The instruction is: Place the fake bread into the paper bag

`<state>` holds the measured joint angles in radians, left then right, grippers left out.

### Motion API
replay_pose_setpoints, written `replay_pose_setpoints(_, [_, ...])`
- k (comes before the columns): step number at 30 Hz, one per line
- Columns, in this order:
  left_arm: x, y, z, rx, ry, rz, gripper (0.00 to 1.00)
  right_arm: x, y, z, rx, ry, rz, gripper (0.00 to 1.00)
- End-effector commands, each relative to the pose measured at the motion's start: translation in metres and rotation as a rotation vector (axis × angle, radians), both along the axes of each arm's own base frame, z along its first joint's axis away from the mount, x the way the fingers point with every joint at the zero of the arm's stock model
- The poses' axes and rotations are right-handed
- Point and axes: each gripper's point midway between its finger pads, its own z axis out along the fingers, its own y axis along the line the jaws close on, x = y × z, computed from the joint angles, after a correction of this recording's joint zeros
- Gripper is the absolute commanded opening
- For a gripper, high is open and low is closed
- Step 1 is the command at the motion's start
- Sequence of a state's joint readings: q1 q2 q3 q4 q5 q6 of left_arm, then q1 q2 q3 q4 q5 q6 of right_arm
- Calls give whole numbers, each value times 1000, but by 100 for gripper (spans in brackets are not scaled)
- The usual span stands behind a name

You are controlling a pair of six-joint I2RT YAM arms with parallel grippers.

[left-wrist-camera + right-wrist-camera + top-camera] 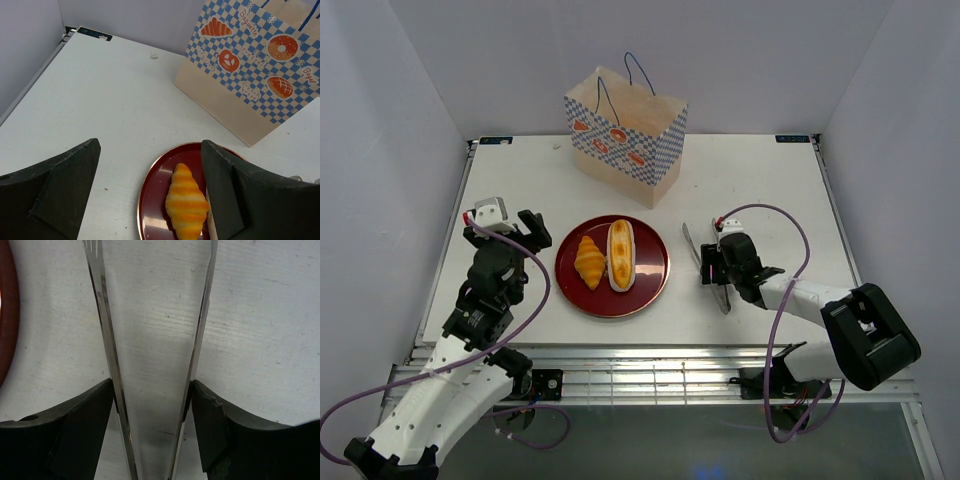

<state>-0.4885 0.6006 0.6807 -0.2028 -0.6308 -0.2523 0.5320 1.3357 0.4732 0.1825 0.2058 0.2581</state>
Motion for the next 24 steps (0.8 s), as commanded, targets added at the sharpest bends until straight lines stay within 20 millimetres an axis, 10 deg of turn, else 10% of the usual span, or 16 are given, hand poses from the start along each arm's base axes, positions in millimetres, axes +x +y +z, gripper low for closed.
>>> replay_pose_setpoints(1, [1, -4, -2, 5, 5, -20, 91, 10, 10, 11, 36, -17, 3, 68])
replay_pose_setpoints(18, [2, -3, -5, 14, 17, -11, 91, -4, 3, -5, 2, 47, 10, 76])
replay_pose_setpoints(20, [2, -3, -6, 15, 20, -9, 91, -5, 4, -5, 5, 50, 15, 98])
replay_pose_setpoints(24, [3, -2, -7, 18, 25, -5, 91, -6, 5, -1, 13, 47, 23, 98])
